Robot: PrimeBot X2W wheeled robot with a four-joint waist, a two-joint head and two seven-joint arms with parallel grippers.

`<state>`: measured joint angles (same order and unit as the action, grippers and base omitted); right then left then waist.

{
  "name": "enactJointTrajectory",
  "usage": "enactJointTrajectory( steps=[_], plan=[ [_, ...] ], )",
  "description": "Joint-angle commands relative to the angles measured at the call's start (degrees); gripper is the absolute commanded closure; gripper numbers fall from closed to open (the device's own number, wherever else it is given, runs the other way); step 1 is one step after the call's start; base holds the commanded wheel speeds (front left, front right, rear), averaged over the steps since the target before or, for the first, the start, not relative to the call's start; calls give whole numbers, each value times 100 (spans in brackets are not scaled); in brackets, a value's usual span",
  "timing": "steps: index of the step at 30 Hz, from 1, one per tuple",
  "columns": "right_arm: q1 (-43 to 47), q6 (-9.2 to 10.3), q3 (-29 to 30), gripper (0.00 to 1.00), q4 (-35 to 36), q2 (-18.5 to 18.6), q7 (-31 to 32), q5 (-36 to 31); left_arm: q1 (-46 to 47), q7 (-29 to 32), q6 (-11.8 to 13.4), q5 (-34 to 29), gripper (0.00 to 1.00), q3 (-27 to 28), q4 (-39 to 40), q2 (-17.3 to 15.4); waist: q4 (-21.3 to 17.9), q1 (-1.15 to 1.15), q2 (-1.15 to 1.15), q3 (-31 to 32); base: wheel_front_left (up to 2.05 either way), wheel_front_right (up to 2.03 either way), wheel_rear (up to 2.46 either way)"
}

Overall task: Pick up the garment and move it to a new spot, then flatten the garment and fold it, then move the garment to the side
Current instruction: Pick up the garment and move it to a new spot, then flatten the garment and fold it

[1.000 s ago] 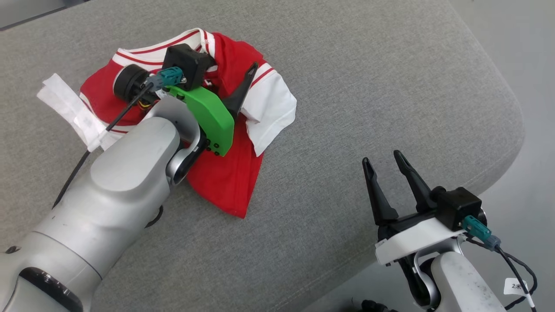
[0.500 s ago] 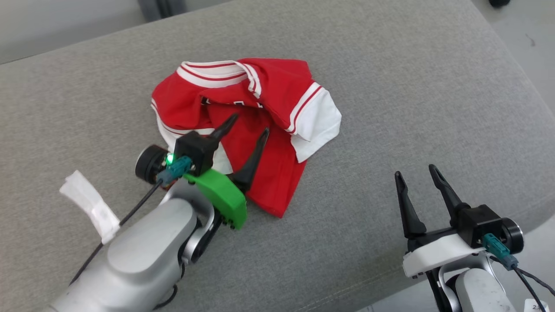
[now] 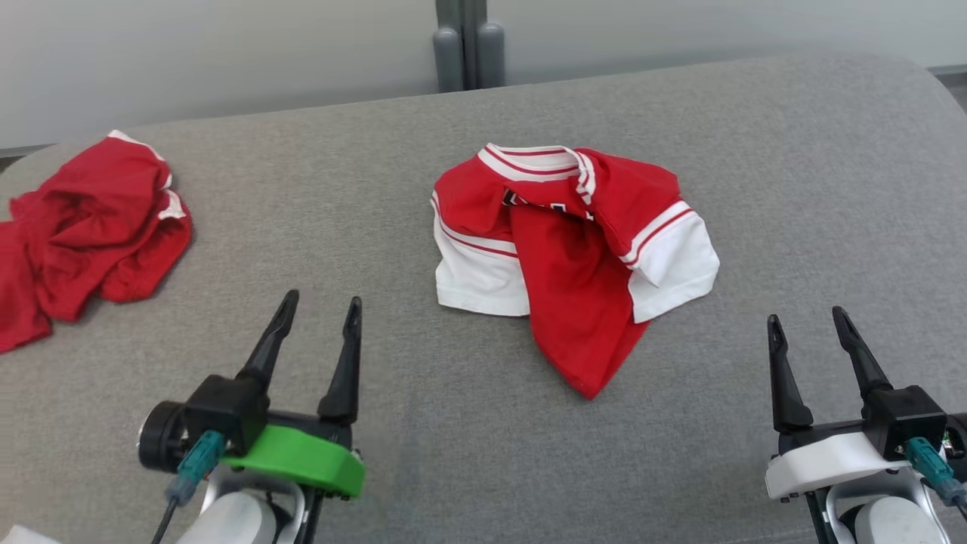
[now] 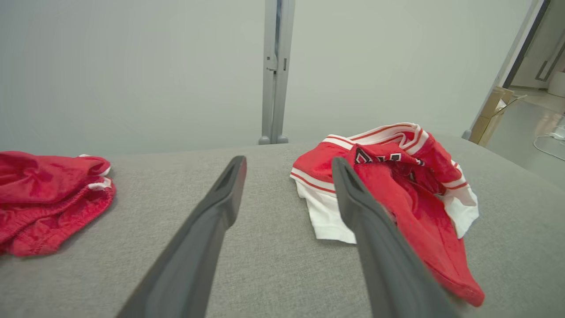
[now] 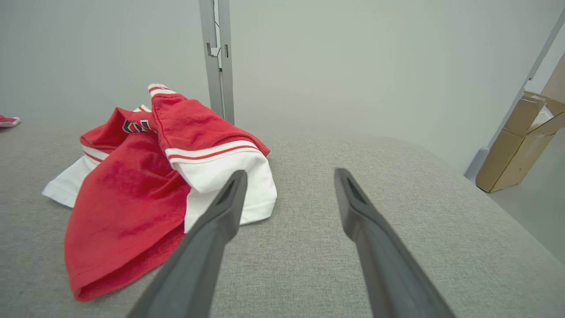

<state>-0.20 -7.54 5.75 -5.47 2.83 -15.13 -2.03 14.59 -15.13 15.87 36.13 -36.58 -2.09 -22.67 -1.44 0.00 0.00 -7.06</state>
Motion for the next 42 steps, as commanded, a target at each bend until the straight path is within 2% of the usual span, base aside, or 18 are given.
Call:
enactJointTrajectory(
  steps=[1, 9, 12, 19, 25, 31, 34, 42],
  plan=[
    [63, 10, 30, 0, 24, 16, -4, -68, -285, -1, -52, -247, 0, 276, 33, 34, 488, 0, 0, 346, 0, 0, 0],
    [260, 10, 198, 0, -49, 12, -4, -68, -1680, -1, -641, -1428, 0, 2060, 79, 806, 662, 0, 0, 532, 0, 0, 0],
    [368, 10, 199, 0, -127, 11, -4, -33, -2046, -2, -955, -1793, 0, 2601, 37, 1132, 688, 0, 0, 621, 0, 0, 0],
    [441, 10, 166, 0, -229, 13, -4, 29, -2337, -1, -1706, -2368, 0, 3387, 34, 1692, 723, 0, 0, 667, 0, 0, 0],
    [389, 10, 95, 0, -259, 12, -4, 29, -2276, -2, -2056, -2585, 0, 3705, -55, 1880, 701, 0, 0, 651, 0, 0, 0],
    [-41, 10, -13, 0, -267, 10, -4, -362, -2161, -2, -2199, -2645, 0, 3813, -102, 1950, 693, 0, 0, 534, 0, 0, 0],
    [-419, 10, -114, 0, -670, 14, -4, -750, -2092, -1, -2244, -2648, 0, 3762, -141, 1971, 722, 0, 0, 475, 0, 0, 0],
    [-1665, 10, -389, 0, -2167, 19, 783, -2066, -1861, -2, -2291, -2465, 0, 3476, -295, 1976, 977, 0, 0, 289, 0, 0, 0]
  ],
)
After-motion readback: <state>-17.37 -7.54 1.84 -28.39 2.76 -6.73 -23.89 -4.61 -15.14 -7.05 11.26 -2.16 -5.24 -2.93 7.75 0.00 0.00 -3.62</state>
